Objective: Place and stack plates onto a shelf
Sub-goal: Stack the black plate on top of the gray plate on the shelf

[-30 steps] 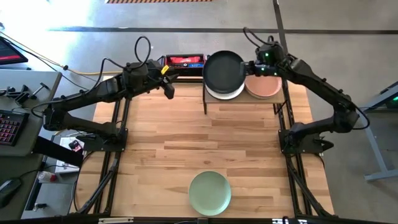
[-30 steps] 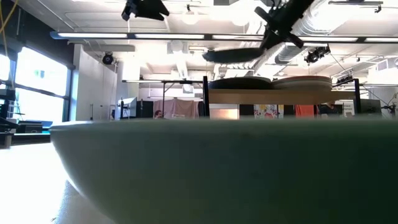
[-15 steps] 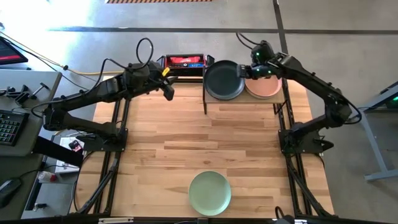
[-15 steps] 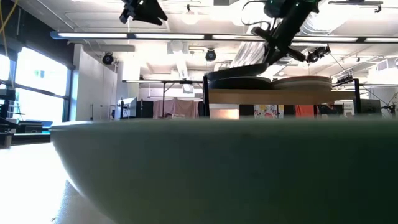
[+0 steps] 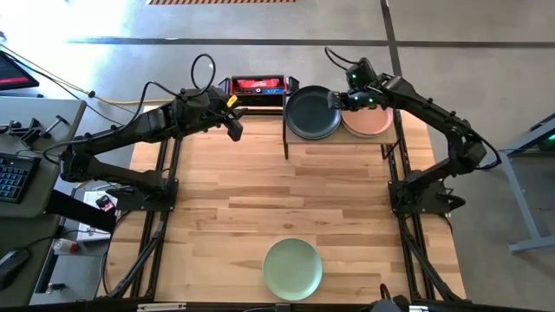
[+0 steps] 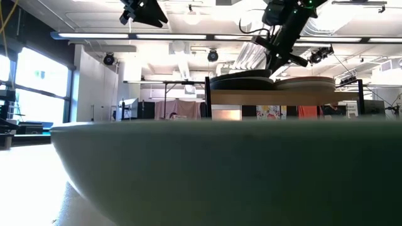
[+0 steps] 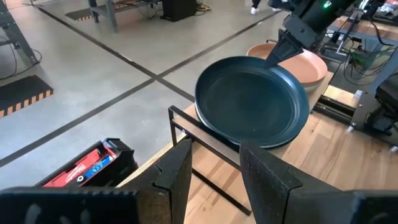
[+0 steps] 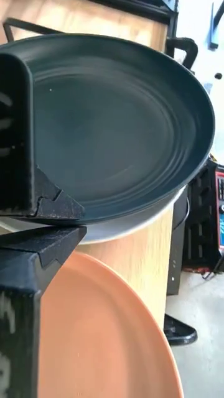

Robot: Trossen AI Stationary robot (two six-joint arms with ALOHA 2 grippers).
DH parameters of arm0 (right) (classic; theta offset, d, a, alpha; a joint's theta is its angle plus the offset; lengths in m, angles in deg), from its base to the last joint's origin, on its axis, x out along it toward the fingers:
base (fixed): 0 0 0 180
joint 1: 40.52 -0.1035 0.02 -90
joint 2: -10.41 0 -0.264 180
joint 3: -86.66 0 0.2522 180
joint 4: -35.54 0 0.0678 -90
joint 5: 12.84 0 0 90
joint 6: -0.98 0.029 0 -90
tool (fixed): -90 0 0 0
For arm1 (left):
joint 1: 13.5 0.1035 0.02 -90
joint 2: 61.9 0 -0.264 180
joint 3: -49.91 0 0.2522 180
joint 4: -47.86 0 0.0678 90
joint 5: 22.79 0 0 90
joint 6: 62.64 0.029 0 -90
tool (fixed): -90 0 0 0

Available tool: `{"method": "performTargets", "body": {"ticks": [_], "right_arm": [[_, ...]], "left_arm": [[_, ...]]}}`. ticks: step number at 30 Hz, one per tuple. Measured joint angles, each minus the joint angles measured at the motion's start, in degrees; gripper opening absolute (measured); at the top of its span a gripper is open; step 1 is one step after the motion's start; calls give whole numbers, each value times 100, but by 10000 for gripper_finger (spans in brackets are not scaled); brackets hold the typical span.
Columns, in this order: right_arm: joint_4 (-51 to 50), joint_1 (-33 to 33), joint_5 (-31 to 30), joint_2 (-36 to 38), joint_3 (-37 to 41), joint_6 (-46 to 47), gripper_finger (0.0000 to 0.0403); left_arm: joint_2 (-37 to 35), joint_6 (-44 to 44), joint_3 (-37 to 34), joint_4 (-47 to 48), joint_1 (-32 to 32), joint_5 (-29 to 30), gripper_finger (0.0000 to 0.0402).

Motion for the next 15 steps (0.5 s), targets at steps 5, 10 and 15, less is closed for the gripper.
{"method": "performTargets", "body": {"ticks": [5, 10, 15], "right_arm": [[-2, 0, -202, 0, 0, -39, 0], [32, -2, -226, 0, 0, -117, 0], [92, 0, -223, 0, -2, -151, 0]], "left_arm": [[2, 0, 0, -2, 0, 0, 122], [2, -2, 0, -8, 0, 2, 122], [2, -66, 0, -13, 0, 2, 122]]}}
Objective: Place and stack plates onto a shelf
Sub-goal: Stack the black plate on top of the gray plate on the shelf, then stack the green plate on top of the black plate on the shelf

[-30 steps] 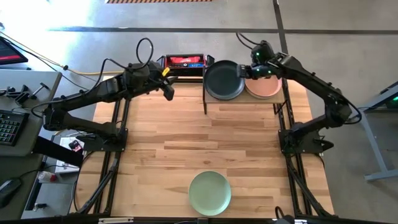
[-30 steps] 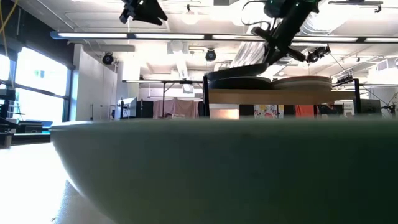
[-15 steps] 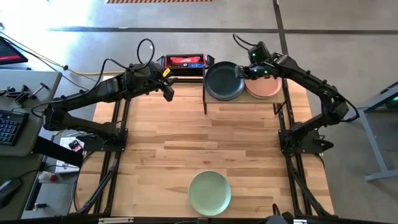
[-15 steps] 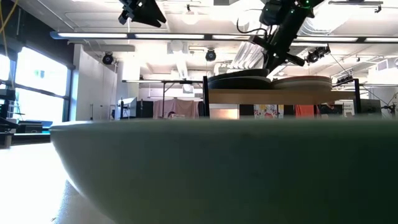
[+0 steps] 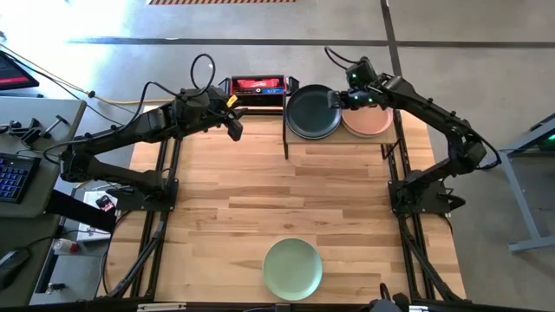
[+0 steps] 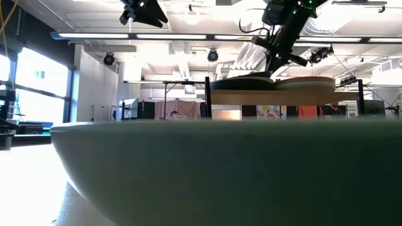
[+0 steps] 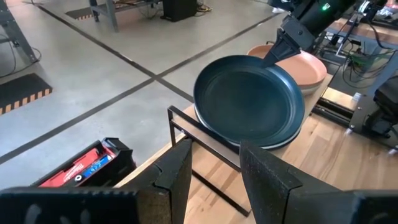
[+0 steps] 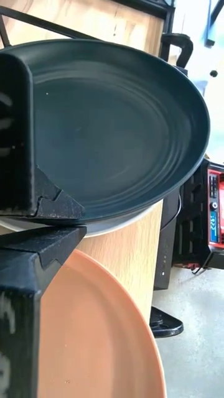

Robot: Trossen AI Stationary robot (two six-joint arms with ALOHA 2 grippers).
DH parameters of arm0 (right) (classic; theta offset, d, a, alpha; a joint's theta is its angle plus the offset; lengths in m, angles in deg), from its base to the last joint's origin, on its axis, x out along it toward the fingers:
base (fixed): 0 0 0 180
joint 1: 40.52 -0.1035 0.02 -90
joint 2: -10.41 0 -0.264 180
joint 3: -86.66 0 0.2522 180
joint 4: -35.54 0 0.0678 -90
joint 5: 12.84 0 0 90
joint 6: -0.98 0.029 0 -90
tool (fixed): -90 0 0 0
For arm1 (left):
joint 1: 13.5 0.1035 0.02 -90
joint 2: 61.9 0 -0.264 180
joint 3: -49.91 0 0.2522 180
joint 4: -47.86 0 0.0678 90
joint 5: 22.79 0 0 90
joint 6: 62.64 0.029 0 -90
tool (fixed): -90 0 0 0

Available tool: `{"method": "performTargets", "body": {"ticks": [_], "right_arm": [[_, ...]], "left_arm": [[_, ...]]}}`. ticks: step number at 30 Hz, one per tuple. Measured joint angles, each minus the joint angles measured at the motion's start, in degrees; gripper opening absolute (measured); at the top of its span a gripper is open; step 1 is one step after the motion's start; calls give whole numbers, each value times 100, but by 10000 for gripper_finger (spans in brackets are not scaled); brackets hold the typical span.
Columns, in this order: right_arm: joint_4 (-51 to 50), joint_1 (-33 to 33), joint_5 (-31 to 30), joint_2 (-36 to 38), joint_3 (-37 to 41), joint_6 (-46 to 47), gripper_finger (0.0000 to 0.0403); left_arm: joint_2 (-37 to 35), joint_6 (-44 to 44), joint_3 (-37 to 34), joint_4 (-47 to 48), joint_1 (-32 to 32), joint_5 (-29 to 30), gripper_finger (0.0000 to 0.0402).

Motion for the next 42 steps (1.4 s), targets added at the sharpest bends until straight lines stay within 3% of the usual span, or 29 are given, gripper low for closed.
{"method": "performTargets", "body": {"ticks": [9, 18, 22, 39, 42], "right_arm": [[35, 0, 90, 0, 0, 13, 4], [37, -7, 178, 0, 0, 266, 87], [35, -7, 362, 2, 0, 262, 106], [-359, 122, 625, 264, -2, 151, 110], [-400, 95, 907, 264, -2, 153, 110]], "left_arm": [[-2, -83, 0, 0, 0, 0, 122], [-2, -82, 0, 2, 0, 0, 122], [0, -81, 0, 2, 0, 0, 122], [-1, -80, 0, 4, 0, 0, 122], [0, -80, 0, 5, 0, 0, 122]]}}
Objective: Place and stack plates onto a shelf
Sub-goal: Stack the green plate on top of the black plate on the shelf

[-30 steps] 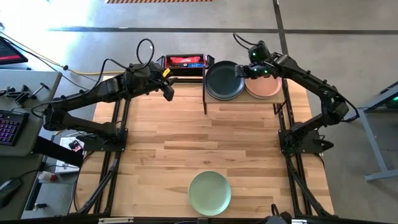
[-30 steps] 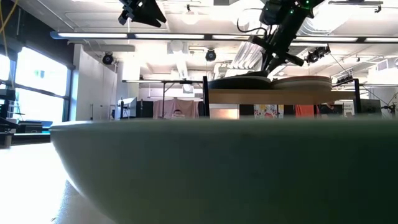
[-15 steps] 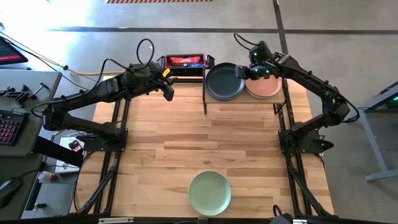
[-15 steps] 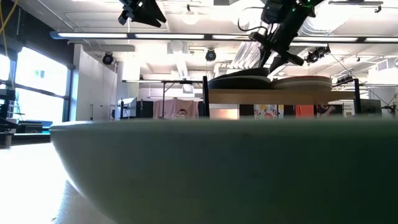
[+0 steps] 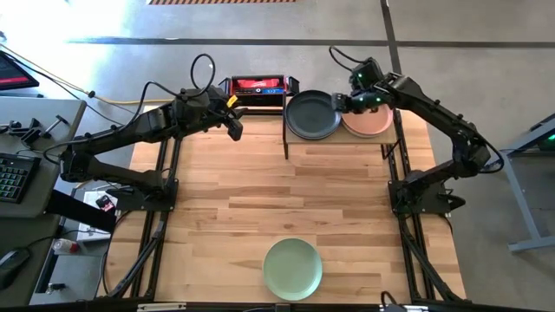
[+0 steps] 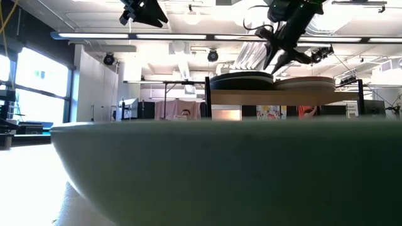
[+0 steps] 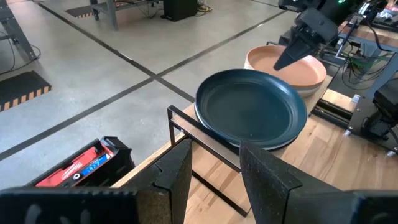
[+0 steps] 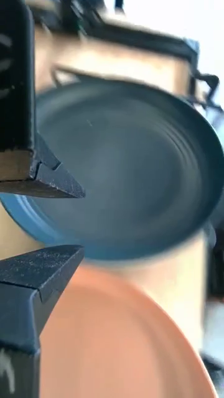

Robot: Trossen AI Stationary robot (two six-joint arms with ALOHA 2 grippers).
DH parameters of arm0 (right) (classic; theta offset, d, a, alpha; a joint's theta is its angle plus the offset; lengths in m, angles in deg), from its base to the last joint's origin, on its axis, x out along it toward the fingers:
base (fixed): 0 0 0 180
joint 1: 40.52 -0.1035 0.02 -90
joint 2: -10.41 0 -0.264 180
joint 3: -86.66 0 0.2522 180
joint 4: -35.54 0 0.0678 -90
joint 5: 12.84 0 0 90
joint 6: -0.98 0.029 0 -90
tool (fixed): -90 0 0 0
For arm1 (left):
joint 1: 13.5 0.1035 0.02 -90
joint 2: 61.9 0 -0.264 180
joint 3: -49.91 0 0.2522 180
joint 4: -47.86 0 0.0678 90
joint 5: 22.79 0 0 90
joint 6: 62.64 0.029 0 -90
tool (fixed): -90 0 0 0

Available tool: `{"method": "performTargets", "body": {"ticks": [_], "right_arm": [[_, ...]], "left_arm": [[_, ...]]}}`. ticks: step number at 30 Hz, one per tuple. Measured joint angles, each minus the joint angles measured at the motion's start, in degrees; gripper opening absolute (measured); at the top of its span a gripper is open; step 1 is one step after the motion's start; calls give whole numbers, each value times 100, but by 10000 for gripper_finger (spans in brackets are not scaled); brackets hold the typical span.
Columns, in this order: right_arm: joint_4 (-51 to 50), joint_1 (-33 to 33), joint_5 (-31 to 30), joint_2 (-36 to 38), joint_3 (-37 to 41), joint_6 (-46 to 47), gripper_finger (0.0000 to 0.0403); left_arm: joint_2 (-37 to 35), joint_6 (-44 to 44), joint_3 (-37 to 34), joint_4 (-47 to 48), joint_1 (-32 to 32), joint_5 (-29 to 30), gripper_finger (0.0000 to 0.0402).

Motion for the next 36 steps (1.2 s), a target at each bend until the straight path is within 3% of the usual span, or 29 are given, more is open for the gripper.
{"method": "performTargets", "body": {"ticks": [4, 8, 14, 19, 27, 36], "right_arm": [[0, -39, 991, 34, 0, -29, 110], [-29, -330, 1887, 170, 0, -47, 110], [-338, -1190, 2099, 398, 0, -132, 110], [-407, -1957, 1740, 484, 0, 146, 110], [-378, -3091, 474, 501, 0, 1144, 110], [-369, -4035, -473, 501, 0, 2114, 110]], "left_arm": [[9, -32, 0, 111, 0, -60, 122], [9, -363, -42, 447, 0, -642, 122], [39, -1159, -506, 459, -270, -1517, 122], [235, -1652, -831, 443, -840, -1569, 122], [915, -2076, -914, -149, -1779, -1556, 122], [1820, -2491, -914, -740, -2477, -1558, 122]]}}
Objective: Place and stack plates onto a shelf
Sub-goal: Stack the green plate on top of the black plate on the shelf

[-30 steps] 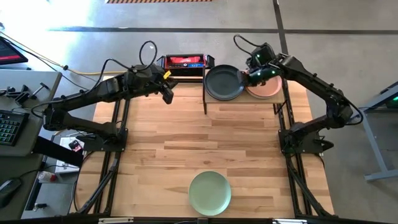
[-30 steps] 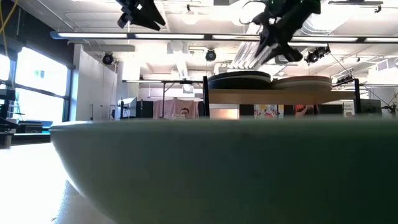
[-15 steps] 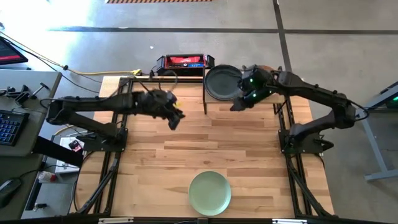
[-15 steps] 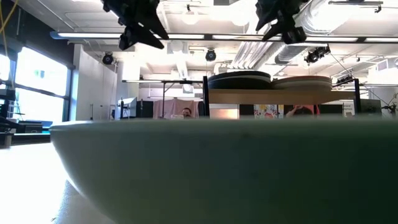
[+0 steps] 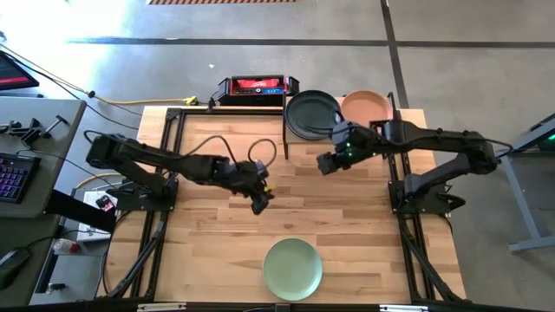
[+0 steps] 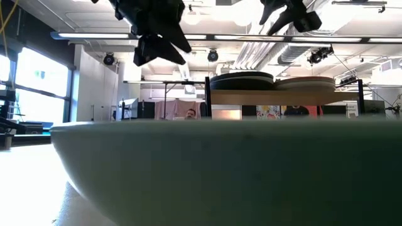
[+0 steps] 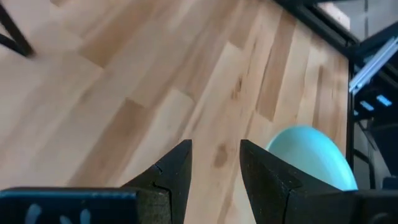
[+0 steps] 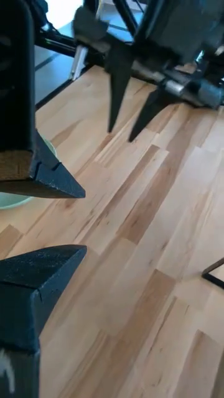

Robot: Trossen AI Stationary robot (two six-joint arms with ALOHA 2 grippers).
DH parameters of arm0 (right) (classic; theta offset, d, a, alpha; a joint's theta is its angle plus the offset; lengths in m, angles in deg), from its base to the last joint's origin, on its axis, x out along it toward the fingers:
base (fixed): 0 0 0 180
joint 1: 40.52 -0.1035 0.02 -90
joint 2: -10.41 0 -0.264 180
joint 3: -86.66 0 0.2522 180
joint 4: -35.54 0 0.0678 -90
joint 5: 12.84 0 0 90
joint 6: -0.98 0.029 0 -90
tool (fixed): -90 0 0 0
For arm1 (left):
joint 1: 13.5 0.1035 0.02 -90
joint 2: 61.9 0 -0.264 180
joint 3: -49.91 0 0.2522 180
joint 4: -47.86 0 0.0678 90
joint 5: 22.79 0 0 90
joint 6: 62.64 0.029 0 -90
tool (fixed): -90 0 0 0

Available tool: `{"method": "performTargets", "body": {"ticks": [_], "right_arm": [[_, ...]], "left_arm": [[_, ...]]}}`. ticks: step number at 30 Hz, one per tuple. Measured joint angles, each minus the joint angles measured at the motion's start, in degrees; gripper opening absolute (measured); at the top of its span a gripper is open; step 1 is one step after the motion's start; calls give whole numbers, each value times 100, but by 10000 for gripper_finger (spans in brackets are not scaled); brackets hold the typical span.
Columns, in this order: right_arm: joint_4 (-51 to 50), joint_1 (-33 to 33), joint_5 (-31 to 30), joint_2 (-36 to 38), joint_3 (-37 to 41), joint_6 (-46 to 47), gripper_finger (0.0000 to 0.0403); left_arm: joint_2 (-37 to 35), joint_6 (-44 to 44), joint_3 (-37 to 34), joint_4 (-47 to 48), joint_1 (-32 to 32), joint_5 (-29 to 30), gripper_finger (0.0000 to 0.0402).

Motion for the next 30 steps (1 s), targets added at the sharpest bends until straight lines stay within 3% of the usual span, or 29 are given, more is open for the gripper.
{"method": "performTargets", "body": {"ticks": [19, 30], "right_arm": [[-1, -1207, -1460, -2, 0, 1432, 110], [-2, -1369, -1709, -7, 0, 1503, 110]], "left_arm": [[1030, -501, 7, -524, -867, -96, 122], [1570, -637, 7, -789, -1330, -95, 122]]}}
